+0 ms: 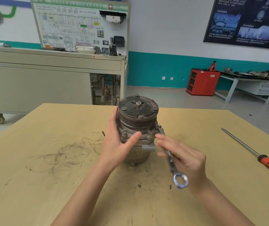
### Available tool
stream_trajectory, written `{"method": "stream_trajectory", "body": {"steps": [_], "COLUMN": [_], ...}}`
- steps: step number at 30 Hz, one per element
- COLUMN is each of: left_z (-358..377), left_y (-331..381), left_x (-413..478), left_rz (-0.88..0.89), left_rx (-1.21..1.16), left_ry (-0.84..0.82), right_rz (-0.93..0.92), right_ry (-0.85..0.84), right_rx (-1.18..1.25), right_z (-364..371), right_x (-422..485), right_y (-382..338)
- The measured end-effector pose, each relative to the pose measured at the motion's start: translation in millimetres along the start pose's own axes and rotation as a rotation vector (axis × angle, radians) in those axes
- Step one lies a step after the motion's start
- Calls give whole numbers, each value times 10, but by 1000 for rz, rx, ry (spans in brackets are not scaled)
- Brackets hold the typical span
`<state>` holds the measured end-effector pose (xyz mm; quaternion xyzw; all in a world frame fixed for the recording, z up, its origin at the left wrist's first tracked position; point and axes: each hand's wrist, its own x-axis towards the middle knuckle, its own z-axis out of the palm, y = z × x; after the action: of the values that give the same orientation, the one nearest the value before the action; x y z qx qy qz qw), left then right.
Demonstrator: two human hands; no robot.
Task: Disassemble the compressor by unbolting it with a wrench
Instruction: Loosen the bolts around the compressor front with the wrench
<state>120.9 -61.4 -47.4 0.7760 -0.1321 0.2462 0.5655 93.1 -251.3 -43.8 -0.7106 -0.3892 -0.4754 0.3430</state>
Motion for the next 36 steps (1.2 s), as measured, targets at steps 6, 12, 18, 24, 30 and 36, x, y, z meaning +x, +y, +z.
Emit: {"method": "stream_trajectory", "body": {"steps": [6,12,18,24,30,36], "left_z": [7,-7,-12,-3,1,-9], "left_y": [-20,-40,-29,-11,-15,-16], "left_x": [1,-6,-3,-7,-11,-11], "left_rz": [3,-3,-18,-25,-23,-23], "left_rx": [0,5,-2,-4,6,21], "left_ry": [3,-1,-16,-17,-15,-17], "right_rz": [90,359,811,1108,1151,1122], "right_ry": [55,228,437,-32,-416,-313], "right_rx": [133,404,822,1109,1091,1074], "right_z": [24,102,75,-25,179,50], "right_x": [-43,-176,73,439,815,833], "right_y": [47,95,454,1064,1294,1187]}}
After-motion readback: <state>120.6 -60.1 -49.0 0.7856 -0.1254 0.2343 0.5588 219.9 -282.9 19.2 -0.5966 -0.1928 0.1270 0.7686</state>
